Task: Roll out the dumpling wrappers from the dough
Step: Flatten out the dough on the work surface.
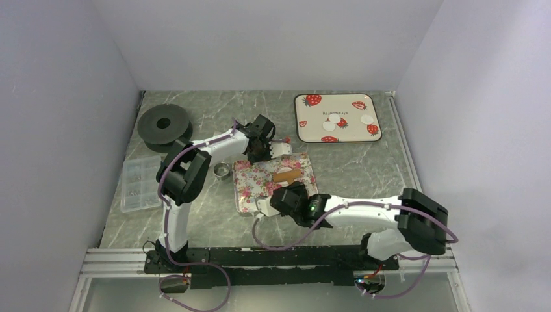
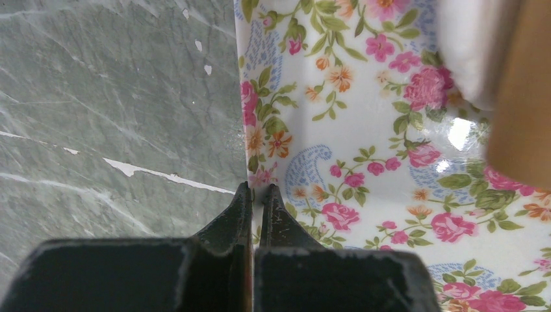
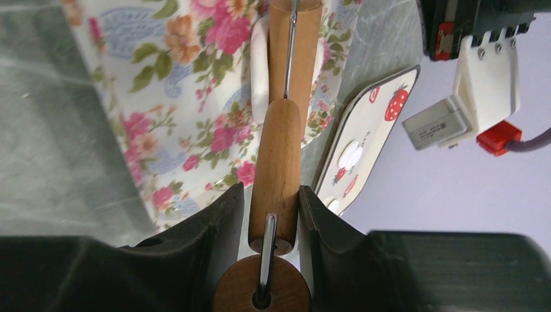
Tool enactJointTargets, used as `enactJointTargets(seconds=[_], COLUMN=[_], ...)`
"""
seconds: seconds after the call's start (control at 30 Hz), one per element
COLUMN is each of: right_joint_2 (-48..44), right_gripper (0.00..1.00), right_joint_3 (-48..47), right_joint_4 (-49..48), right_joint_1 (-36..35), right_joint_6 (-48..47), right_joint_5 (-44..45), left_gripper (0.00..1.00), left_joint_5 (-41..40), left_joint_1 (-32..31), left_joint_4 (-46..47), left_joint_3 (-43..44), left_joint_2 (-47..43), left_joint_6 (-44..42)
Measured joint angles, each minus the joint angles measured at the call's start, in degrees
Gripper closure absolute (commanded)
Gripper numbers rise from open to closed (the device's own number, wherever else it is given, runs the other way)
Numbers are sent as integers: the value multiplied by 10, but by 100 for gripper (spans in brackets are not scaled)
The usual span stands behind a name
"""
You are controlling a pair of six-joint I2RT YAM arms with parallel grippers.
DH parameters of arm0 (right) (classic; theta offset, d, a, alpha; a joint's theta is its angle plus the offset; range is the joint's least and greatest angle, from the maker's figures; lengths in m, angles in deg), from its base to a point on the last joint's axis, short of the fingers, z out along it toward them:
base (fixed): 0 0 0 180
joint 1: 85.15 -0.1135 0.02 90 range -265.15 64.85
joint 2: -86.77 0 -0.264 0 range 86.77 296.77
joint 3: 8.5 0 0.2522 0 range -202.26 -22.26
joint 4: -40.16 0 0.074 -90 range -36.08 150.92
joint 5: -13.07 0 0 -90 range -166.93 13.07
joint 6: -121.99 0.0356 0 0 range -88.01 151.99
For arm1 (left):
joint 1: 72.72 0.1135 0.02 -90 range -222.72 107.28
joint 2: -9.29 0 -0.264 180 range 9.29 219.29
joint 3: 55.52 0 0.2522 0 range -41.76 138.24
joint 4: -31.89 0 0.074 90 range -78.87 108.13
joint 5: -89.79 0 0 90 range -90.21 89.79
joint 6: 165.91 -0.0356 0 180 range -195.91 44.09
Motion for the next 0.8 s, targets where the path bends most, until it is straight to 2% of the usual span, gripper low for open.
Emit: enactJointTargets(seconds=[0.17,0.5,0.8], right_joint_2=[34,-49,-9], right_gripper=[100,100,100], right_joint_3=[-28,9,-24], right_joint_4=[-16,95,78], right_joint_1=[14,-58,12], right_joint_6=[-15,24,-15], right_joint_5=[4,-8,-33], left_gripper=[100,100,100], left_joint_5=[0,0,-30], left_joint_1=[0,0,4], left_joint_4=[0,0,24], left_joint_3=[0,0,-3], left_joint_2=[0,0,4], left_joint_6=[0,-1,-3])
